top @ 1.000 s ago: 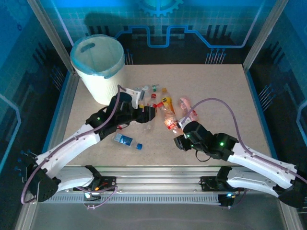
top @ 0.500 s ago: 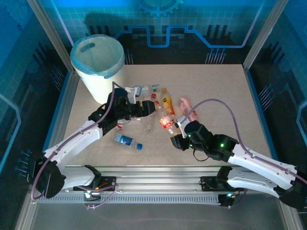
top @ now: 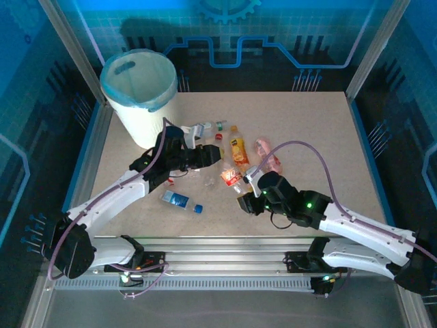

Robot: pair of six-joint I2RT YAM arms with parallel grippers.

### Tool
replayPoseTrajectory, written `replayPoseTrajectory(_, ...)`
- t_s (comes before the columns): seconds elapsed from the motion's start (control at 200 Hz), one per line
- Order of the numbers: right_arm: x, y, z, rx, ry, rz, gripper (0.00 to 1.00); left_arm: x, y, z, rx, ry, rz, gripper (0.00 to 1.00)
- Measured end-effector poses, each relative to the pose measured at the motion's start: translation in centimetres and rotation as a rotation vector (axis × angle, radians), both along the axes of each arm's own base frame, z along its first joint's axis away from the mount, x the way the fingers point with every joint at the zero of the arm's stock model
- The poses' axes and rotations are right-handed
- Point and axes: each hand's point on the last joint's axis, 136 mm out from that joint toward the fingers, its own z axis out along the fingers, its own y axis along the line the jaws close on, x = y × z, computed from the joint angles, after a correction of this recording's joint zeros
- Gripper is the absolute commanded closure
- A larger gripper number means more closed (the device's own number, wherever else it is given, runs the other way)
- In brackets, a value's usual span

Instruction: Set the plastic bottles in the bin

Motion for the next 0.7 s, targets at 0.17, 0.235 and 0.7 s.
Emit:
replayPoseTrajectory(0.17,0.1,0.2,-0.4,-0.012,0.005,0.002,0.57,0.1,0.1,-0.1,-0.009,0.014,0.006,0.71)
replayPoseTrajectory(0.235,0.2,0.3,-0.6,-0.018,0.009,0.002,0.57,0.1,0.2,-0.1,-0.010,0.014,0.006,0.74)
replayPoseTrajectory(0.7,1.0,0.1,0.1,-0.029,-0.015,-0.035,0.08,0.1,1.2,0.6,0.012,-0.047,0.032,1.00)
